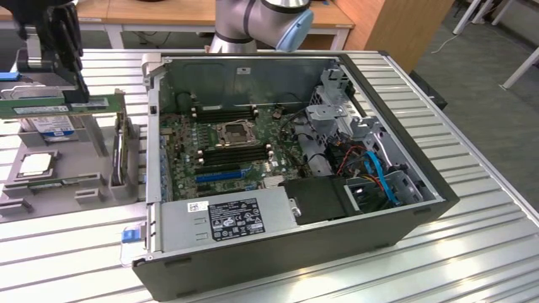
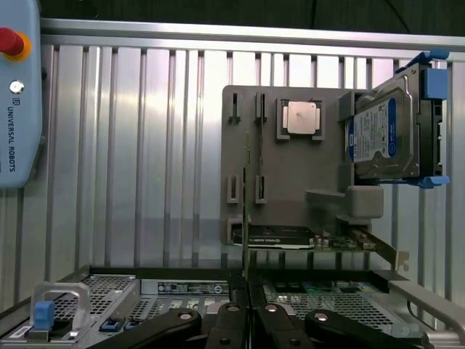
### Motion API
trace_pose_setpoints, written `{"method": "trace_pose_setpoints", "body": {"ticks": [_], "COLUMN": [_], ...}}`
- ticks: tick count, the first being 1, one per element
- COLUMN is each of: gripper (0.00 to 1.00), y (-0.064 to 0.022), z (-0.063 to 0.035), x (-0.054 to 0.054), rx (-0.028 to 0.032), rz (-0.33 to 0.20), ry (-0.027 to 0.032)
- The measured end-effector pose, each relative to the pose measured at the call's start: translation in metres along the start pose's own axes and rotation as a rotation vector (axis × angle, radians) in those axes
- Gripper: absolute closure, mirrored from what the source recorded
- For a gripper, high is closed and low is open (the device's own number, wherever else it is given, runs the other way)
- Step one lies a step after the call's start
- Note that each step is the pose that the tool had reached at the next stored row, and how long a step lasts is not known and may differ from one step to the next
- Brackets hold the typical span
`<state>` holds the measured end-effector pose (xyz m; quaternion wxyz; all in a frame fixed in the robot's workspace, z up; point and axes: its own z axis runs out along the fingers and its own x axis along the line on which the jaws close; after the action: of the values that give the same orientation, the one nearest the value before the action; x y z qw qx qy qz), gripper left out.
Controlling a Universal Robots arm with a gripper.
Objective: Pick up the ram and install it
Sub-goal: 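Pick up the ram and move it above insertion slot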
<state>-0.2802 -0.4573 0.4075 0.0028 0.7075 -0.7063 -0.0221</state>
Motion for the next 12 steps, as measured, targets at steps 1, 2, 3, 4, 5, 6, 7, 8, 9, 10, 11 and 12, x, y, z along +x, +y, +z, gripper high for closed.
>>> {"method": "trace_pose_setpoints", "body": {"ticks": [1,2,3,4,5,6,7,8,9,10,11,12], "gripper": [0.88,0.88,0.88,0.88,0.88,0.88,0.88,0.88,0.88,0.88,0.88,0.88], "y": [-0.0017,-0.0034,-0.0052,-0.0068,-0.0085,-0.0102,-0.0122,-0.014,-0.0158,-0.0177,-0.0195,-0.0213], "z": [-0.0001,-0.0002,-0.0003,-0.0003,-0.0004,-0.0004,-0.0005,-0.0005,-0.0005,-0.0007,-0.0007,-0.0008], "x": [0.0,0.0,0.0,0.0,0.0,0.0,0.0,0.0,0.0,0.0,0.0,0.0], "rx": [-0.0001,-0.0002,-0.0002,-0.0002,-0.0002,-0.0003,-0.0003,-0.0003,-0.0003,-0.0004,-0.0005,-0.0005], "rz": [0.0,0.0,0.0,0.0,0.0,0.0,0.0,0.0,0.0,0.0,0.0,0.0], "ry": [0.0,0.0,0.0001,0.0001,0.0001,0.0001,0.0,0.0,0.0,0.0,0.0,0.0]}}
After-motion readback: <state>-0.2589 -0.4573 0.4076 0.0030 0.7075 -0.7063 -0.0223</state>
